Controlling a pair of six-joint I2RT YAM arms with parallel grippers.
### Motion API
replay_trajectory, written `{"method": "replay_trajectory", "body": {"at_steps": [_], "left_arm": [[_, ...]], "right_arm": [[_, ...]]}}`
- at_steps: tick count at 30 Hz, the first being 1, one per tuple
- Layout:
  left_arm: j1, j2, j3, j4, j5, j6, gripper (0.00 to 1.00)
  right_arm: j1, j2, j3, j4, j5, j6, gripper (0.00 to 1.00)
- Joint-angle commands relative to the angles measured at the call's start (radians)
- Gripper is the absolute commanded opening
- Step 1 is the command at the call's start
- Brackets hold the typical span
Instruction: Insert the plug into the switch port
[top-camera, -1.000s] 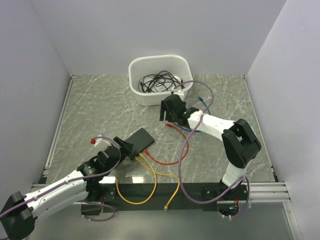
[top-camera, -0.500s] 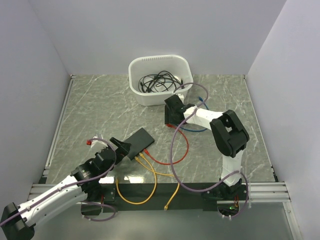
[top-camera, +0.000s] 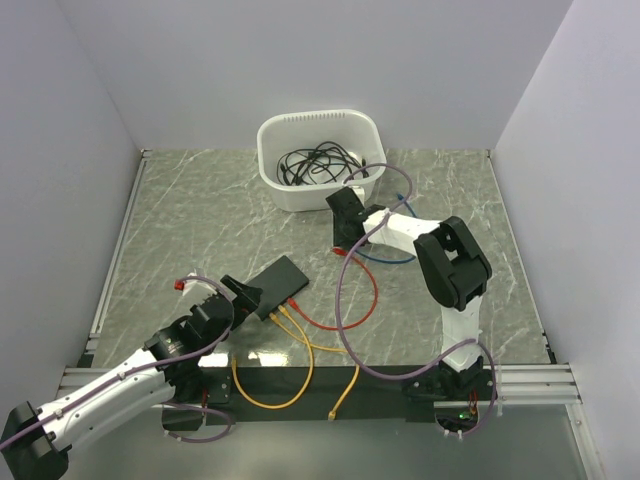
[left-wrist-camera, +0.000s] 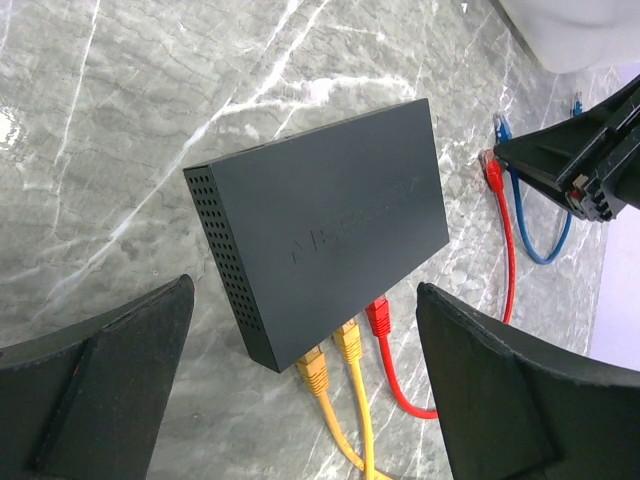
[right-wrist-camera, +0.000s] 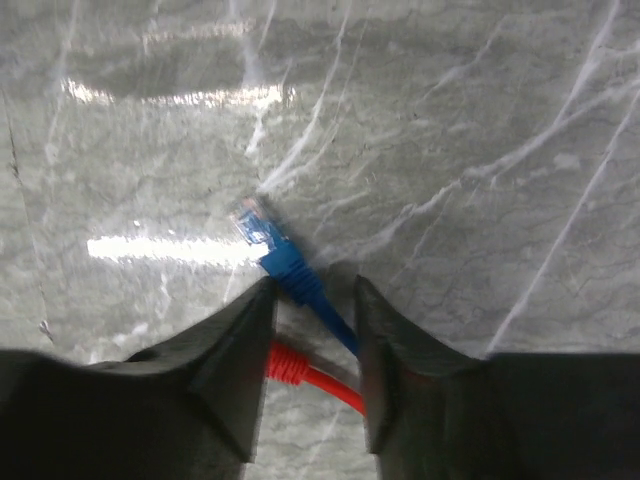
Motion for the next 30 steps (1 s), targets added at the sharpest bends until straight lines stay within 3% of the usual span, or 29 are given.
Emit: {"method": "replay_trajectory", "body": {"at_steps": [1, 15, 30], "left_arm": [[0.003, -0.002, -0.004, 0.012, 0.002, 0.014, 0.99], [0.005, 0.021, -0.005, 0.036, 0.011, 0.03, 0.99], [0.003, 0.041, 0.001, 0.072, 0.034, 0.069, 0.99]], "right_arm": [[-0.01, 0.01, 0.044, -0.017, 0.028, 0.002, 0.42], [-0.008, -0.005, 0.01, 0.0, 0.089, -0.009, 0.0], [-0.01, -0.153, -0.079, 0.04, 0.152, -0.035, 0.0]]}}
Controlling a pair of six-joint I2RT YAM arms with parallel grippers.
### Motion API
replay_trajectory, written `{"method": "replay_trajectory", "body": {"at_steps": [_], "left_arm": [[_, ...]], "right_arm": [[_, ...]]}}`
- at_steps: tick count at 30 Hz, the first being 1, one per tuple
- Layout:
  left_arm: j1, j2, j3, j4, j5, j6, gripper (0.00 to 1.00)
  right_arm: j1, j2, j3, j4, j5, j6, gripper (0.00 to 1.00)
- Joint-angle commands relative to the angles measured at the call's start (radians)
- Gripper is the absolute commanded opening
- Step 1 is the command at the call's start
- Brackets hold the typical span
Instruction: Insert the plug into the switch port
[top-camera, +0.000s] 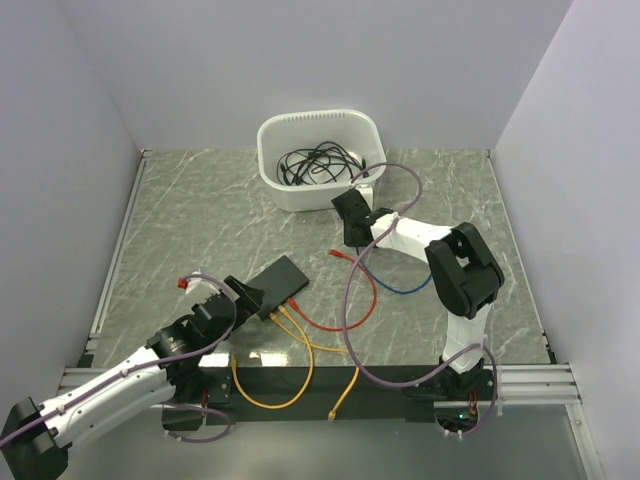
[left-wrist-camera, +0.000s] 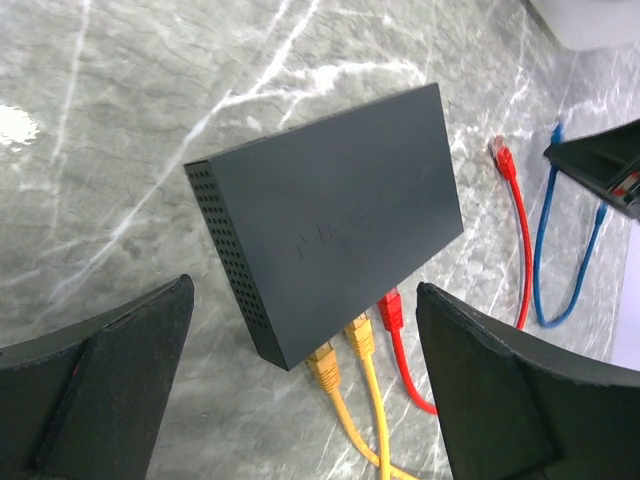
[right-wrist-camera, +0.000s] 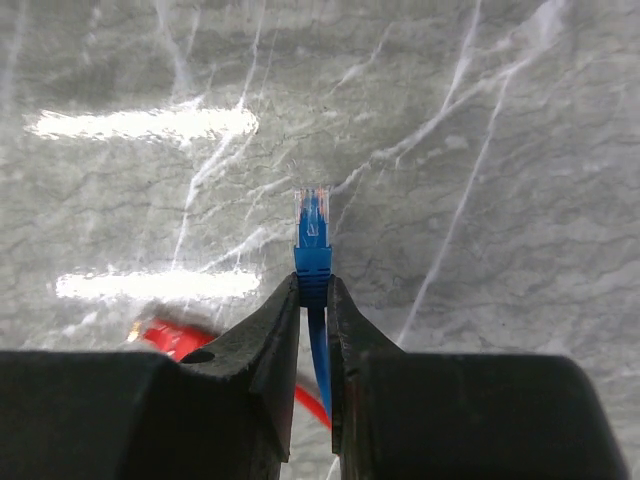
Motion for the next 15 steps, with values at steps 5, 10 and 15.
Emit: {"method": "replay_trajectory", "body": {"at_steps": [5, 10, 15], "left_arm": [[0.003, 0.015, 0.01, 0.07, 0.049, 0.077, 0.99], [0.003, 0.021, 0.014, 0.075, 0.034, 0.073, 0.99], [0.003, 0.044, 0.033, 0.09, 0.006, 0.09, 0.99]], "right_arm": [[0.001, -0.12, -0.044, 0.057, 0.034, -0.016, 0.0], [0.012, -0.166, -0.06, 0.068, 0.038, -0.013, 0.0], [0.035, -0.226, -0.081, 0.074, 0.023, -0.012, 0.0]]}}
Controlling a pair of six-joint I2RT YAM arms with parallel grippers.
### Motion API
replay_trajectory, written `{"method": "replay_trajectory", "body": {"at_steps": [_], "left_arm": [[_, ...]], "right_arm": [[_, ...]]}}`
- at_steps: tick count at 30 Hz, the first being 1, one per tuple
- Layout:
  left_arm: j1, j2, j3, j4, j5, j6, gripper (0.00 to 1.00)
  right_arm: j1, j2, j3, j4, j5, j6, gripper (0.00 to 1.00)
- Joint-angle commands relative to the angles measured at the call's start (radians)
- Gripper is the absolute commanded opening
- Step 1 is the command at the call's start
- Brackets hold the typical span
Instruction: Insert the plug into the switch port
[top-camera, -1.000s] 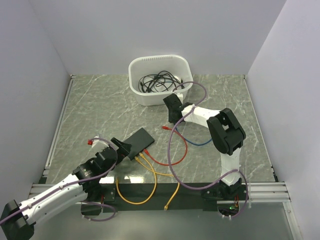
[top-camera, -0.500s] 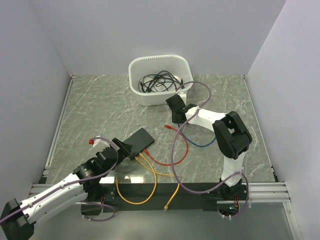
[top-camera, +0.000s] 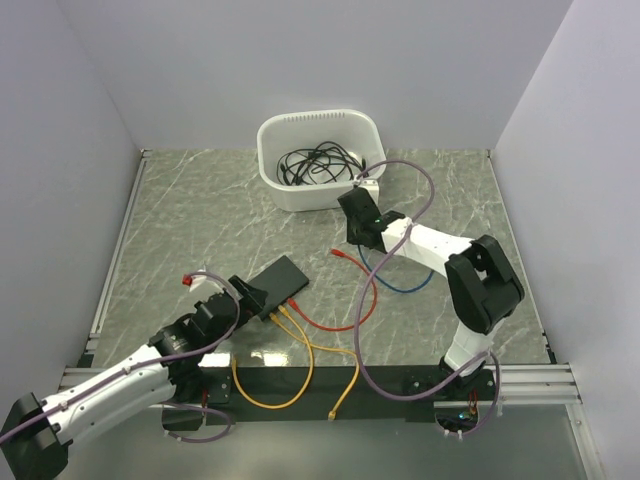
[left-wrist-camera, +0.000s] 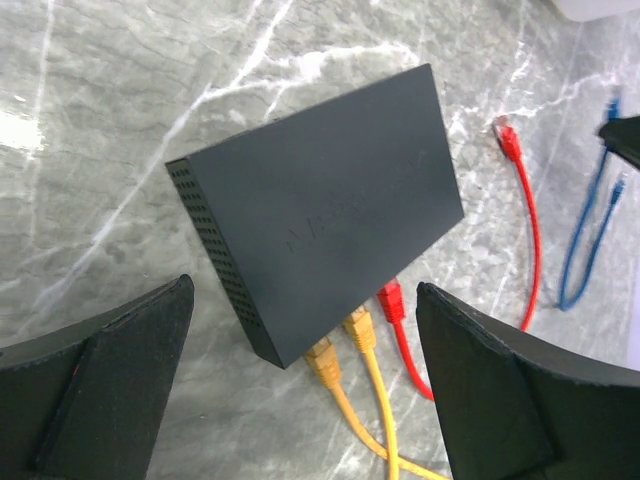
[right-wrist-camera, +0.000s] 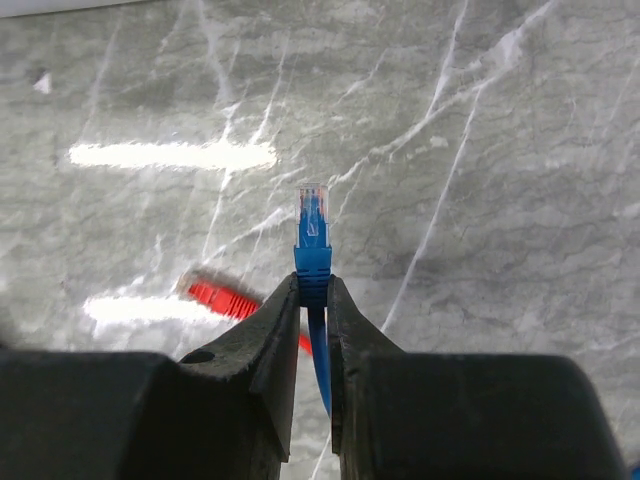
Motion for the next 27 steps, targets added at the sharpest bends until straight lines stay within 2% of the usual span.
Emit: {"method": "replay_trajectory", "body": {"at_steps": [1, 8, 15, 17, 20, 27], "left_arm": [[0.003, 0.012, 0.045, 0.036, -0.045, 0.028, 0.99], [0.003, -0.076, 0.039, 0.057, -0.1, 0.047, 0.99], [0.003, -0.21, 0.013, 0.114, -0.11, 0.147, 0.99], [0.003, -0.26, -0.004, 0.151, -0.105, 0.191, 0.99], [0.003, -0.328, -0.038, 0.206, -0.104, 0.239, 0.99], [0.003, -0.436, -0.107, 0.342, -0.033, 0.307, 0.95]], "right_arm": [[0.024, -0.09, -0.009, 0.034, 0.013, -0.004, 0.0], [0.057, -0.182, -0.056, 0.048, -0.061, 0.021, 0.0], [0.087, -0.269, -0.142, 0.072, -0.125, 0.041, 0.0], [0.088, -0.299, -0.201, 0.132, -0.205, 0.039, 0.0], [0.088, -0.407, -0.32, 0.276, -0.406, 0.016, 0.0], [0.105, -0.541, -0.49, 0.497, -0.697, 0.022, 0.0]]}}
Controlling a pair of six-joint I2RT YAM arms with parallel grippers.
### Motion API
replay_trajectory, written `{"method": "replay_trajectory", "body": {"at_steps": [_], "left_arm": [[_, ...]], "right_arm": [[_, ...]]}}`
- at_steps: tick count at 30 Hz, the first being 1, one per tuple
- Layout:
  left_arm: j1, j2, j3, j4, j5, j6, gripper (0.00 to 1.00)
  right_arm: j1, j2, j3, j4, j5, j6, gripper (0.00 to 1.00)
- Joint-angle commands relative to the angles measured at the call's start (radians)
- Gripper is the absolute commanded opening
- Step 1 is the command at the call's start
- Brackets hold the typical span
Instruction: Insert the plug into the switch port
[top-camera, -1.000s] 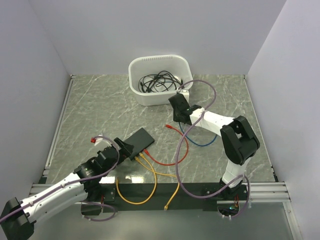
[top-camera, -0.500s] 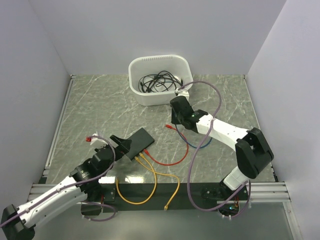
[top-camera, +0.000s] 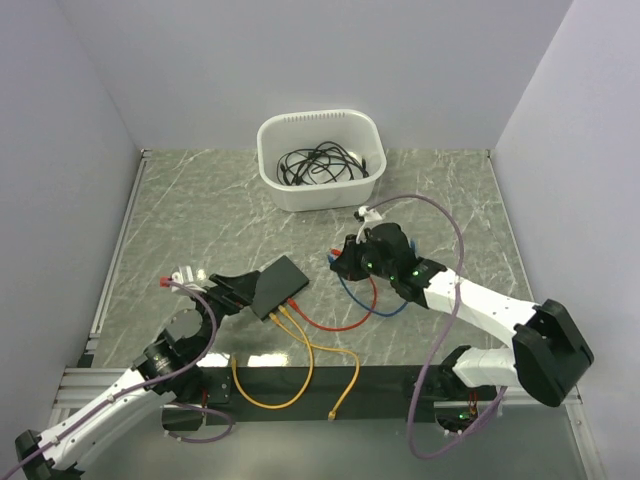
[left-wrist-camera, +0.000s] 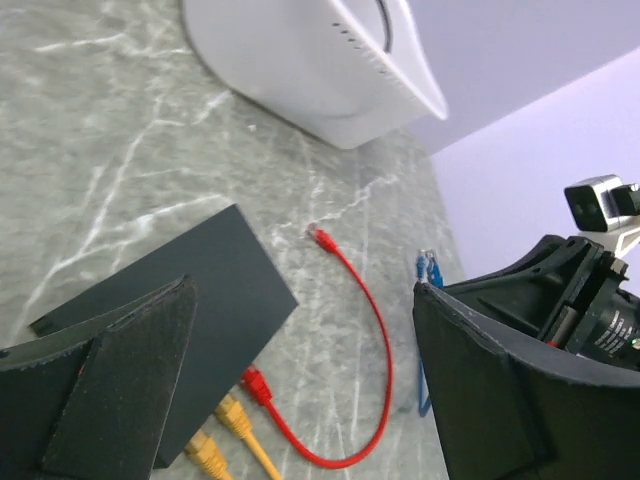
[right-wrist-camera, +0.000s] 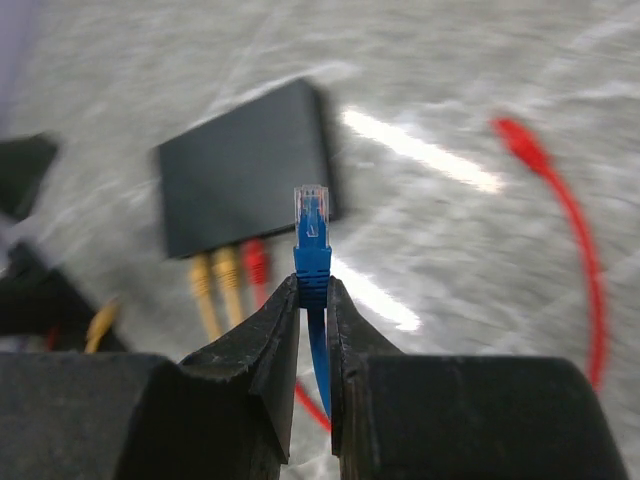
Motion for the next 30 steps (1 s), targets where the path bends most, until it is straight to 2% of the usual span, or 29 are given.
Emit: {"method": "replay_trajectory", "body": {"at_steps": [1, 3, 8, 12, 19, 24, 30], "left_arm": [[0.003, -0.027, -0.013, 0.12, 0.073, 0.063, 0.96], [0.003, -0.019, -0.009, 0.146, 0.124, 0.084, 0.99], [0.003, 0.036, -0.009, 0.293, 0.327, 0.152, 0.96], [0.003, 0.05, -0.033, 0.406, 0.372, 0.15, 0.94], [0.003, 0.09, -0.059, 0.537, 0.487, 0.155, 0.87], [0.003, 0.13, -0.067, 0.604, 0.55, 0.158, 0.81], [0.003, 0.2, -0.097, 0.701, 0.592, 0.15, 0.68]], "right_arm": [[0.03, -0.057, -0.055, 0.205, -0.214, -0.007, 0.0], [0.056, -0.078, -0.072, 0.242, -0.233, -0.025, 0.0], [0.139, -0.11, -0.09, 0.269, -0.251, -0.079, 0.0], [0.16, -0.118, -0.109, 0.32, -0.335, -0.082, 0.0], [0.186, -0.126, -0.124, 0.36, -0.394, -0.099, 0.0], [0.192, -0.121, -0.126, 0.359, -0.375, -0.097, 0.0], [0.196, -0.137, -0.136, 0.385, -0.4, -0.093, 0.0]]}}
